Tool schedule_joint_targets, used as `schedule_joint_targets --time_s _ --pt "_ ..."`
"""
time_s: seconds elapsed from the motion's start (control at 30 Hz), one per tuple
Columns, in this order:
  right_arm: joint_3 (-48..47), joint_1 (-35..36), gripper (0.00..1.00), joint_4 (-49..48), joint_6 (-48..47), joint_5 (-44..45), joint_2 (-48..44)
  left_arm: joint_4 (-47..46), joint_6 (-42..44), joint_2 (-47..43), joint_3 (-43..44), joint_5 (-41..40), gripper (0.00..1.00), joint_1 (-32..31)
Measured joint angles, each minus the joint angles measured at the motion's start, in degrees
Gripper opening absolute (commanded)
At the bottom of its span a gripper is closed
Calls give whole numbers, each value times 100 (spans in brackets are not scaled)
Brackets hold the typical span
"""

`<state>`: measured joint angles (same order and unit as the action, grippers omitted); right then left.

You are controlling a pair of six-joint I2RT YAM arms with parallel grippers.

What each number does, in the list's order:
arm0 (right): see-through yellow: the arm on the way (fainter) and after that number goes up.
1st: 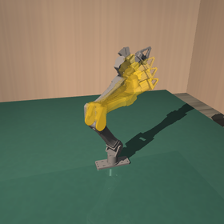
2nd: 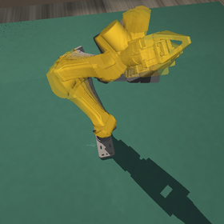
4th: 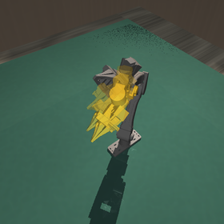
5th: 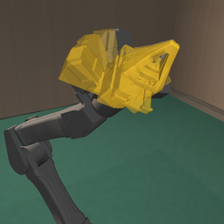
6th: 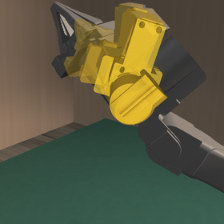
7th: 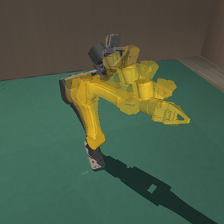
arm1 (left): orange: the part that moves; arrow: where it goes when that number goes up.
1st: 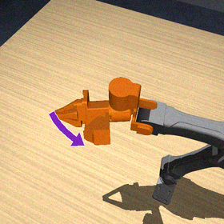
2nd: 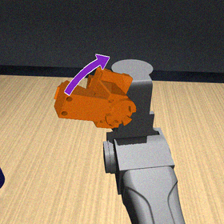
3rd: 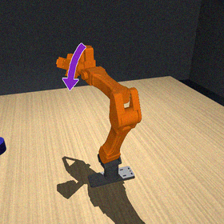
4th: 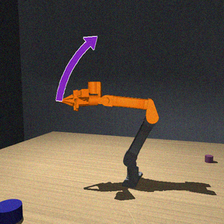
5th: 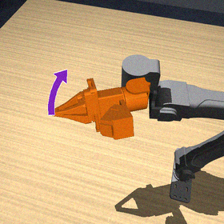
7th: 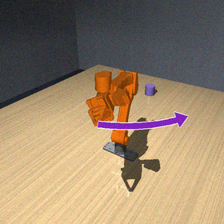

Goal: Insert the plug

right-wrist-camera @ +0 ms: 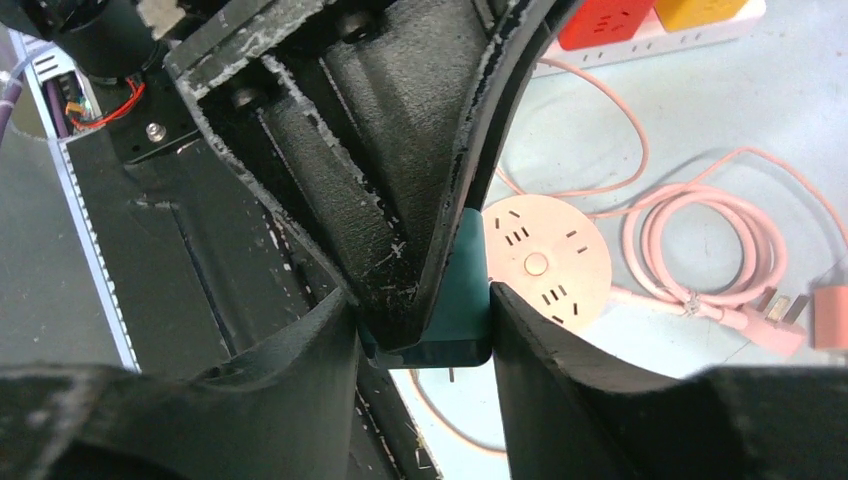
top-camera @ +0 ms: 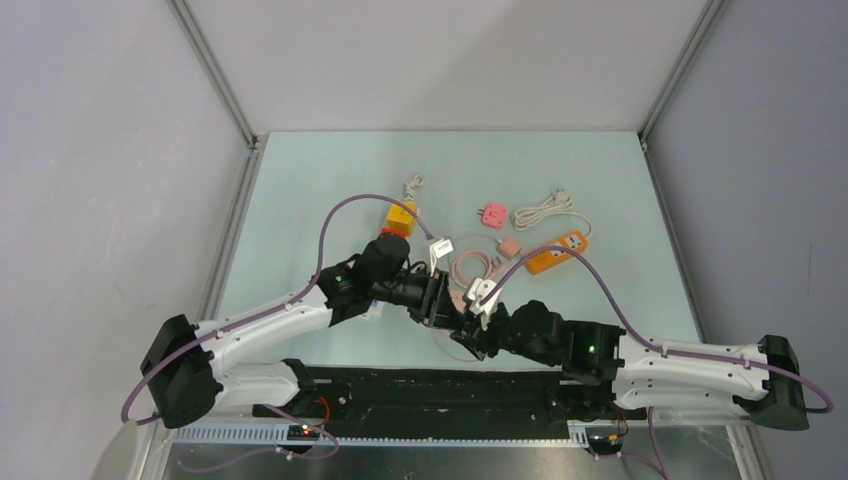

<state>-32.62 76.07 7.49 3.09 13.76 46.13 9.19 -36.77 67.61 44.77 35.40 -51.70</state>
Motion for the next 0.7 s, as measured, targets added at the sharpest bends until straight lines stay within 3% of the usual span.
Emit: schedule_joint_targets --time_s 0.07,0.1,0.17,0.4,0.7 --pt "-2 11 76 2 85 85 28 55 44 44 44 -28 0 -4" --pt "-2 11 94 11 149 151 44 74 87 61 55 -31 0 -4" --pt "-2 9 99 52 278 280 48 153 142 66 68 -68 0 -4" --pt "-2 9 99 415 876 501 -319 767 435 61 273 -988 0 -15" --pt "527 -35 88 1222 2719 1078 -1665 1250 485 254 380 -2404 0 -9"
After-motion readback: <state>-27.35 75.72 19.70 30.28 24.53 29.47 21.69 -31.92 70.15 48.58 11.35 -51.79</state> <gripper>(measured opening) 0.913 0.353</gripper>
